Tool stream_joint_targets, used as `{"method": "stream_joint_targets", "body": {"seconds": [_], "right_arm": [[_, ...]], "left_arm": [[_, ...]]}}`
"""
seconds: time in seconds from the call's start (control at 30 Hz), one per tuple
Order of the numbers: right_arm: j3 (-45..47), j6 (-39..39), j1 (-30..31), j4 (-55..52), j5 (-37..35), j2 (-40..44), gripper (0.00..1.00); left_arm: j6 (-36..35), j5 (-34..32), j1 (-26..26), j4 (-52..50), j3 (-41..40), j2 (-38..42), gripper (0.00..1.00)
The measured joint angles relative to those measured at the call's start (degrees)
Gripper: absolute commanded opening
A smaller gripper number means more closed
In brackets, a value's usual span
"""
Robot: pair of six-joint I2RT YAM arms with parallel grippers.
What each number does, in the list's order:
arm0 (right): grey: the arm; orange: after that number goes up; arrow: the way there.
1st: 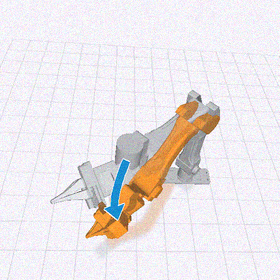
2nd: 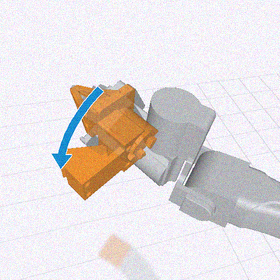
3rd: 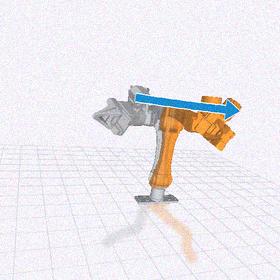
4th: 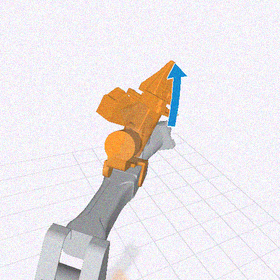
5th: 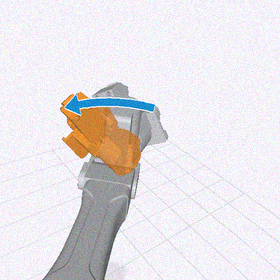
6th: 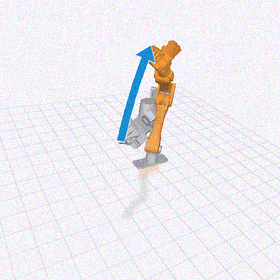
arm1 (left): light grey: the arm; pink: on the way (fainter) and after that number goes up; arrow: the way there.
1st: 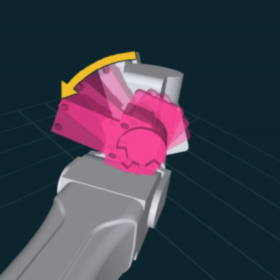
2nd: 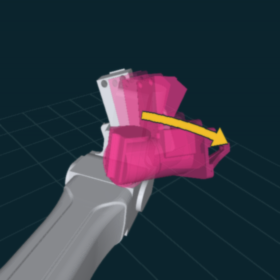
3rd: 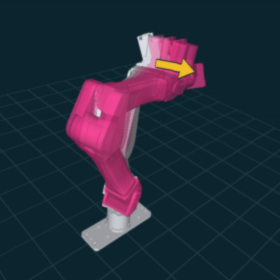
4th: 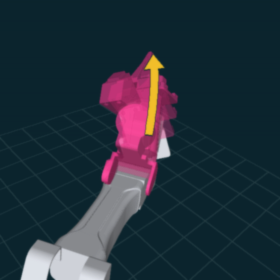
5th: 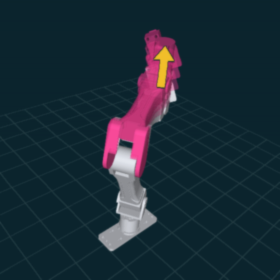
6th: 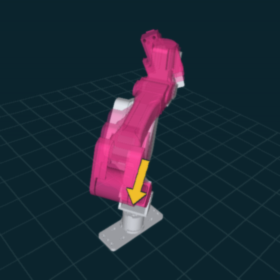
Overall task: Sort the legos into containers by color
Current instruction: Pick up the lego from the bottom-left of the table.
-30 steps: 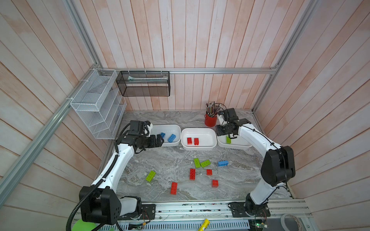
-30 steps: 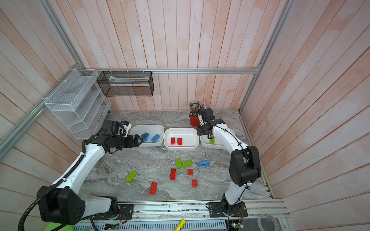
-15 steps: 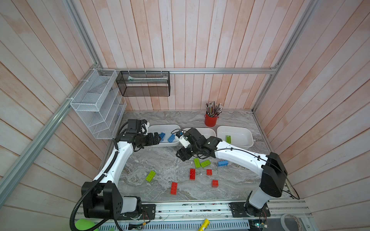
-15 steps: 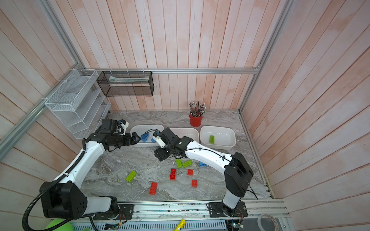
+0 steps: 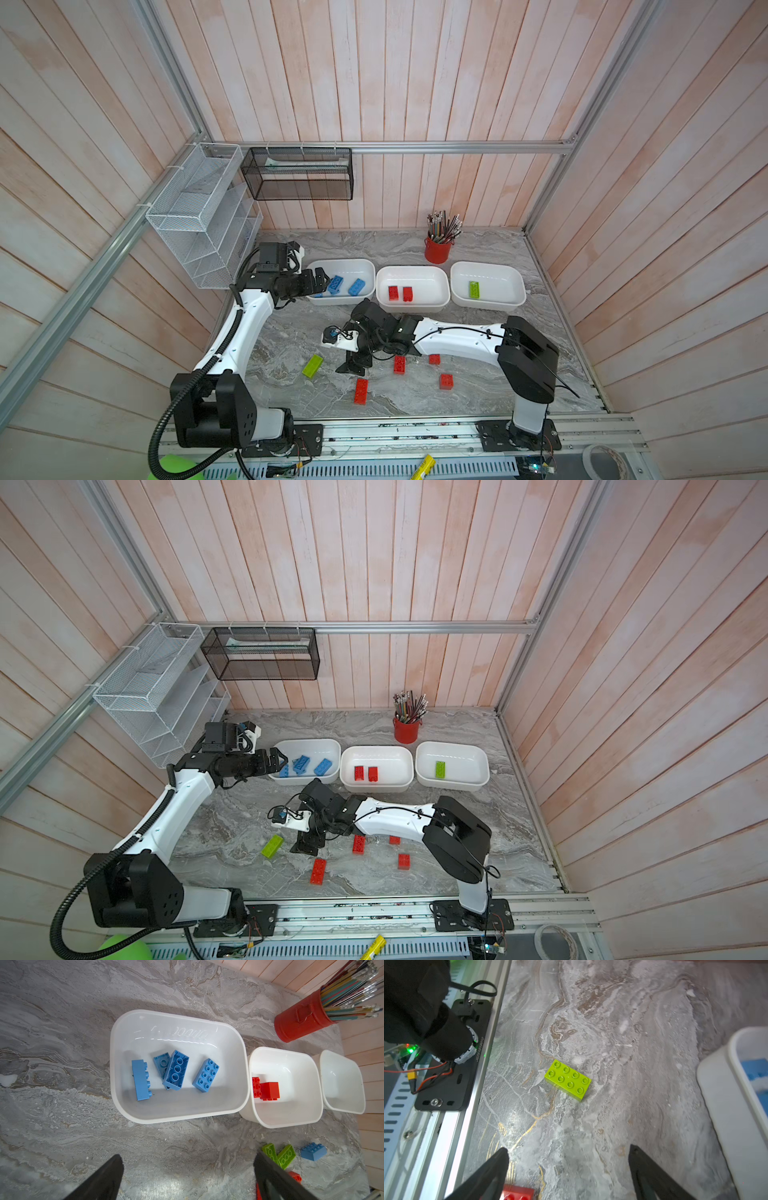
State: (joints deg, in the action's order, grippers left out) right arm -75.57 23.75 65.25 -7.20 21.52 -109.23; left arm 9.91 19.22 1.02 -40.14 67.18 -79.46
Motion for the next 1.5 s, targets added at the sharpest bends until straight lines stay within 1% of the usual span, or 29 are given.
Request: {"method": "stream_joint_targets", "body": {"seconds": [0.17,0.33,0.53,0.8,0.93,1.17,1.33,1.5], "right_arm": [[-5.55,8.35,0.09,-0.61,4.24,-7.41,0.90],[-14.62,14.60,0.09,-3.56,8.00,-14.71,0.90],[-22.67,18.91,0.07,-8.02,10.51,-21.33,0.89],[-31.39,21.53,0.07,-12.72,12.04,-28.81,0.86],[-35.54,22.18,0.07,-15.82,13.20,-31.65,0.79],[-40.57,23.12,0.07,-21.73,14.69,-34.16,0.54],[-42.05,22.91,0.07,-24.37,14.78,-34.58,0.36],[-42.12,22.56,0.07,-24.98,14.80,-34.56,0.25]], "left_arm": [[0.00,0.04,0.00,0.00,0.00,-0.55,1.00],[-0.09,0.22,-0.13,-0.09,0.00,-0.72,1.00],[-0.42,0.26,-0.76,-0.13,0.00,-0.72,1.00],[-0.74,0.31,-0.98,-0.13,0.00,-0.85,1.00],[-0.85,0.42,-1.01,-0.13,0.00,-1.01,1.00],[-1.11,0.46,-1.01,-0.15,0.00,-2.01,1.00],[-1.33,0.46,-1.01,-0.15,0.00,-2.38,1.00],[-1.36,0.46,-1.01,-0.15,0.00,-2.40,1.00]]}}
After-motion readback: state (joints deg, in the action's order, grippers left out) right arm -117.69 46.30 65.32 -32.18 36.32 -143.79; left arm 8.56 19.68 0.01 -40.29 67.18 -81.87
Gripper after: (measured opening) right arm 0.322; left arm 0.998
